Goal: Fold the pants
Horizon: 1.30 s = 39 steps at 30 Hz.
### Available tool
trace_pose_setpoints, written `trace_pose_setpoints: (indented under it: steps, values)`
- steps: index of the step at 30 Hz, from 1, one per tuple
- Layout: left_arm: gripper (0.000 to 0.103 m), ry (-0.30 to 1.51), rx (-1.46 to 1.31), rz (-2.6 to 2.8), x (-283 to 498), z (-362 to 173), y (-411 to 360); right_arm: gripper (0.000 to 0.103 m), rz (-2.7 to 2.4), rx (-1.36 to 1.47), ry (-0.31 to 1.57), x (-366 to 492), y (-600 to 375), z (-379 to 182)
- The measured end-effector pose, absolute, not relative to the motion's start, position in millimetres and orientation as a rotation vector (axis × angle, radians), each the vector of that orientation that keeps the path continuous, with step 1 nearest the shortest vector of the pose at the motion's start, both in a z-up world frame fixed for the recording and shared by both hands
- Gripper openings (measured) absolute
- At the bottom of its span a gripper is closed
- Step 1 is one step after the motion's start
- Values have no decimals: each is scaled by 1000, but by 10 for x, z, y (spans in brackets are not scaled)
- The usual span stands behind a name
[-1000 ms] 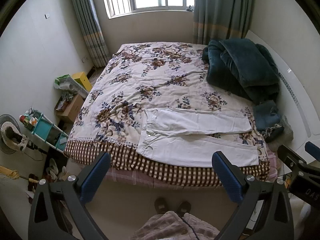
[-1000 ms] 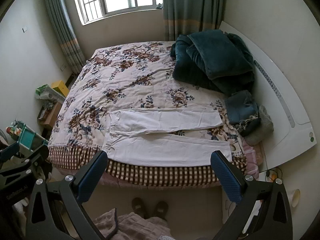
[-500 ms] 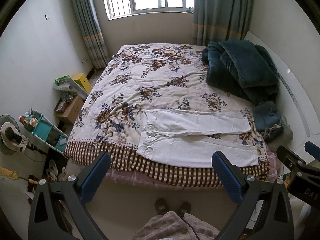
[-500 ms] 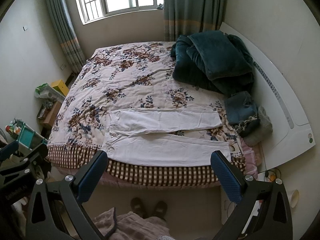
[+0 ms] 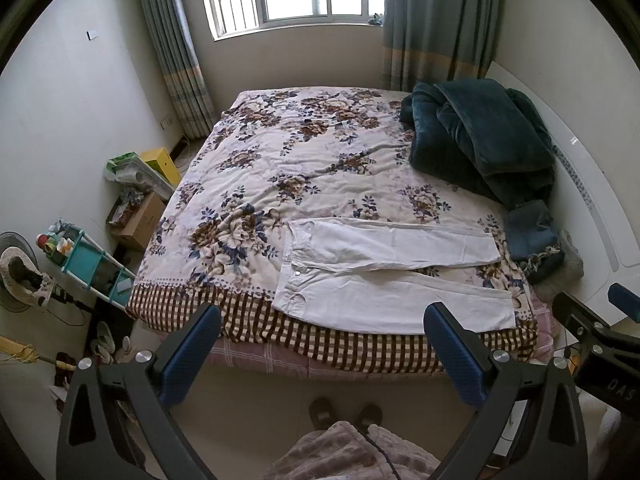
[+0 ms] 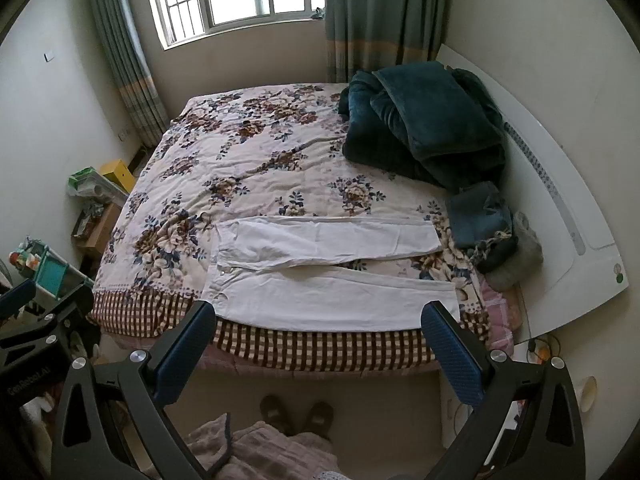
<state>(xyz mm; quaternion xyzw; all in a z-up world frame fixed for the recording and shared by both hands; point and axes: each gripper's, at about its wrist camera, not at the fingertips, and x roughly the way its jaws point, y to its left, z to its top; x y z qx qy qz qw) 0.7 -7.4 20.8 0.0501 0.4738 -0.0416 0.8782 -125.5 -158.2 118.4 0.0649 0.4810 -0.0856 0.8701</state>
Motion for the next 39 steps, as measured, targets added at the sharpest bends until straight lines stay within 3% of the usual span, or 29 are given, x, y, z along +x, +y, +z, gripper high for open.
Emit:
trace_pose_setpoints:
  steps: [39]
  values:
    - [103, 1012, 97, -109, -49, 167, -40, 103, -193, 123, 1025, -1292, -1477, 1071]
